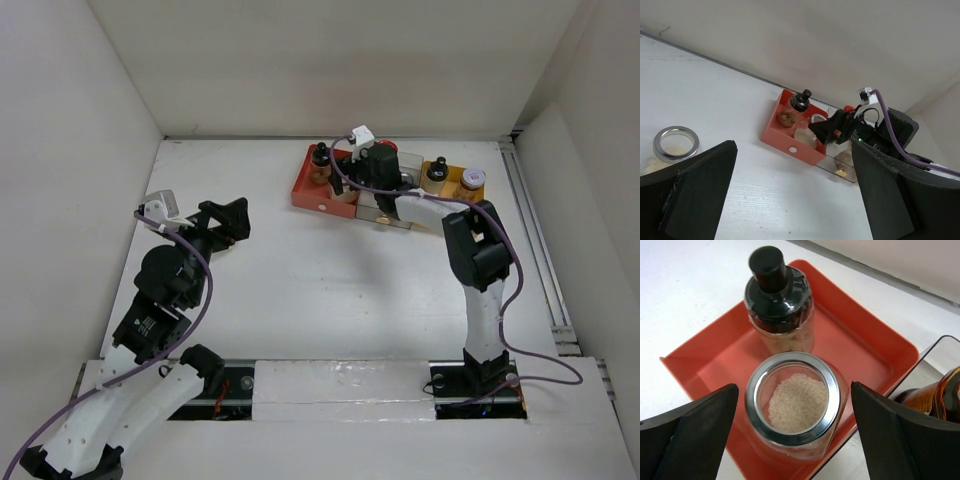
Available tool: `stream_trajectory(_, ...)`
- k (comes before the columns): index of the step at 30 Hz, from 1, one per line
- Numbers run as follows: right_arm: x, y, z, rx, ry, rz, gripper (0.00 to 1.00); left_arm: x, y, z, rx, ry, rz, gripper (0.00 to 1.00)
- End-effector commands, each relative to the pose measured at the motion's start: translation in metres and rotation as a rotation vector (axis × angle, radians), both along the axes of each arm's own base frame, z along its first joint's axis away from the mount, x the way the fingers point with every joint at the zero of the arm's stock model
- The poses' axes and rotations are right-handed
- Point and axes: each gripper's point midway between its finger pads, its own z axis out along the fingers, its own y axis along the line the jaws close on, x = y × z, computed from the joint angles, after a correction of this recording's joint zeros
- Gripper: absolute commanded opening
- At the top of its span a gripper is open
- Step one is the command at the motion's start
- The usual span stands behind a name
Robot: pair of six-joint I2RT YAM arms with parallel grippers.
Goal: Organize the condiment bottles
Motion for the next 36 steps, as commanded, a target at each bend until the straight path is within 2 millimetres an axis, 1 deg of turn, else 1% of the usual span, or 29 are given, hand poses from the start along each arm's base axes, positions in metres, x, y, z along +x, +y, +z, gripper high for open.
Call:
stream_trajectory(1, 0.001, 0.01, 0.093, 0.066, -0.188, 0.01, 1.0, 0.001, 0.0, 0.015, -0.017, -0.048, 0.0, 0.95)
stream_trajectory(3, -0.009, 0.02, 0.11, 0.073, -0.219, 0.035, 1.0, 0.001, 0.0, 0.015, -0.017, -0.048, 0.0, 0.97)
stream_trajectory(4, -0.015, 0.023, 0.114, 0.076, -0.223, 0.044, 1.0, 0.001, 0.001, 0.015, -0.017, -0.047, 0.009, 0.98)
stream_trajectory(5, -0.021, 0.027, 0.128, 0.081, -0.249, 0.055, 1.0, 0.002, 0.003, 0.014, -0.018, -0.047, 0.019, 0.98)
stream_trajectory(6, -0.025, 0.034, 0.128, 0.083, -0.249, 0.069, 1.0, 0.0, 0.006, 0.017, -0.023, -0.054, 0.028, 1.0)
stream_trajectory(7, -0.041, 0.055, 0.134, 0.099, -0.254, 0.14, 1.0, -0.001, 0.01, 0.016, -0.024, -0.052, 0.048, 1.0)
stream_trajectory(8, -0.051, 0.067, 0.134, 0.104, -0.252, 0.178, 1.0, -0.001, 0.012, 0.016, -0.024, -0.052, 0.057, 1.0)
stream_trajectory(9, -0.08, 0.112, 0.121, 0.111, -0.221, 0.311, 1.0, -0.008, 0.023, 0.023, -0.047, -0.079, 0.093, 1.0)
stream_trajectory(10, -0.083, 0.115, 0.121, 0.116, -0.219, 0.338, 1.0, -0.007, 0.026, 0.023, -0.048, -0.078, 0.109, 1.0)
stream_trajectory(11, -0.104, 0.142, 0.118, 0.125, -0.212, 0.411, 1.0, -0.009, 0.029, 0.025, -0.063, -0.084, 0.122, 1.0)
stream_trajectory(13, -0.122, 0.176, 0.106, 0.135, -0.182, 0.497, 1.0, -0.012, 0.033, 0.025, -0.071, -0.093, 0.131, 1.0)
stream_trajectory(14, -0.143, 0.199, 0.103, 0.144, -0.176, 0.567, 1.0, -0.012, 0.033, 0.025, -0.071, -0.093, 0.131, 1.0)
stream_trajectory(15, -0.149, 0.214, 0.114, 0.164, -0.183, 0.596, 1.0, -0.014, 0.034, 0.027, -0.076, -0.1, 0.131, 1.0)
stream_trajectory(16, -0.155, 0.228, 0.091, 0.141, -0.134, 0.623, 1.0, -0.014, 0.036, 0.027, -0.077, -0.1, 0.14, 1.0)
stream_trajectory(18, -0.173, 0.254, 0.085, 0.136, -0.117, 0.67, 1.0, -0.014, 0.036, 0.027, -0.077, -0.1, 0.14, 1.0)
stream_trajectory(19, -0.174, 0.266, 0.081, 0.137, -0.116, 0.682, 1.0, -0.016, 0.037, 0.03, -0.078, -0.101, 0.14, 1.0)
stream_trajectory(21, -0.178, 0.278, 0.069, 0.116, -0.1, 0.694, 1.0, -0.016, 0.037, 0.03, -0.078, -0.101, 0.14, 1.0)
stream_trajectory(22, -0.173, 0.284, 0.08, 0.128, -0.12, 0.694, 1.0, -0.018, 0.038, 0.034, -0.089, -0.117, 0.14, 1.0)
stream_trajectory(23, -0.172, 0.289, 0.055, 0.104, -0.075, 0.708, 1.0, -0.017, 0.036, 0.03, -0.083, -0.11, 0.13, 1.0)
stream_trajectory(24, -0.17, 0.293, 0.053, 0.106, -0.078, 0.708, 1.0, -0.017, 0.034, 0.03, -0.082, -0.111, 0.118, 1.0)
stream_trajectory(25, -0.166, 0.298, 0.062, 0.118, -0.096, 0.709, 1.0, -0.017, 0.033, 0.03, -0.082, -0.111, 0.118, 1.0)
stream_trajectory(26, -0.16, 0.301, 0.043, 0.101, -0.076, 0.697, 1.0, -0.017, 0.032, 0.031, -0.081, -0.112, 0.107, 1.0)
stream_trajectory(27, -0.163, 0.306, 0.039, 0.092, -0.065, 0.695, 1.0, -0.018, 0.032, 0.035, -0.086, -0.119, 0.107, 1.0)
stream_trajectory(28, -0.158, 0.308, 0.038, 0.092, -0.073, 0.682, 1.0, -0.018, 0.031, 0.035, -0.086, -0.12, 0.098, 1.0)
stream_trajectory(29, -0.156, 0.311, 0.045, 0.103, -0.09, 0.682, 1.0, -0.016, 0.03, 0.032, -0.07, -0.111, 0.099, 1.0)
stream_trajectory(30, -0.152, 0.313, 0.034, 0.1, -0.075, 0.667, 1.0, -0.016, 0.03, 0.032, -0.07, -0.111, 0.099, 1.0)
stream_trajectory(34, -0.139, 0.322, 0.027, 0.112, -0.09, 0.631, 1.0, -0.014, 0.024, 0.03, -0.062, -0.104, 0.076, 1.0)
stream_trajectory(35, -0.139, 0.326, 0.037, 0.135, -0.103, 0.643, 1.0, -0.014, 0.024, 0.03, -0.062, -0.104, 0.076, 1.0)
stream_trajectory(36, -0.138, 0.328, 0.035, 0.137, -0.105, 0.643, 1.0, -0.014, 0.024, 0.03, -0.062, -0.104, 0.076, 1.0)
